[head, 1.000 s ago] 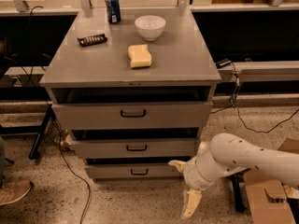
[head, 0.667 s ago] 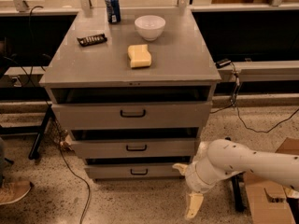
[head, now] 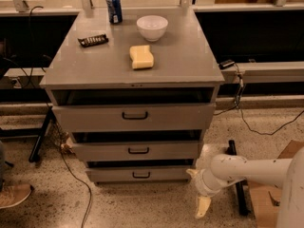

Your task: Open bottom drawer

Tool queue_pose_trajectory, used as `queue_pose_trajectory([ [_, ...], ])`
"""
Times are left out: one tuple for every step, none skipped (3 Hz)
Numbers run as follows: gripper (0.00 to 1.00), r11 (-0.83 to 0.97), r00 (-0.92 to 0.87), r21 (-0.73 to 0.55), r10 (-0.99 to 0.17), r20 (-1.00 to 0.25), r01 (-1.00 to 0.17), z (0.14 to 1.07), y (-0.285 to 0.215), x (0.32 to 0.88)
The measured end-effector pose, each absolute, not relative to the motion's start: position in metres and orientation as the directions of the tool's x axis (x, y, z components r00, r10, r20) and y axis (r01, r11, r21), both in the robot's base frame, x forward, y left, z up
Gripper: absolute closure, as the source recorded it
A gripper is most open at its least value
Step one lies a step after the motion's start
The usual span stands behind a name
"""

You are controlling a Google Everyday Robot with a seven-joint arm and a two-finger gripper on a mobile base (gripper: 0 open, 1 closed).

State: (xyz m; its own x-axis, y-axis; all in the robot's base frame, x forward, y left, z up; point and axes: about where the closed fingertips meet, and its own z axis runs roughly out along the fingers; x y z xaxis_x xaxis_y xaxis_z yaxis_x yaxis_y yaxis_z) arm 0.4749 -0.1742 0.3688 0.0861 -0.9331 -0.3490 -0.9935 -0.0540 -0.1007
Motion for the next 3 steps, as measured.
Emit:
queue_pose_trajectory([
  [0.0, -0.054, 0.086, -0.101, -0.933, -0.349, -0.993, 0.369, -0.174, 0.475],
  [0.0, -0.106, 0.132, -0.096, -0.937, -0.322, -0.99, 0.315, -0.167, 0.493],
  [0.0, -0.142, 0.173, -0.118, -0.932, -0.318, -0.983, 0.274, -0.163, 0.513],
])
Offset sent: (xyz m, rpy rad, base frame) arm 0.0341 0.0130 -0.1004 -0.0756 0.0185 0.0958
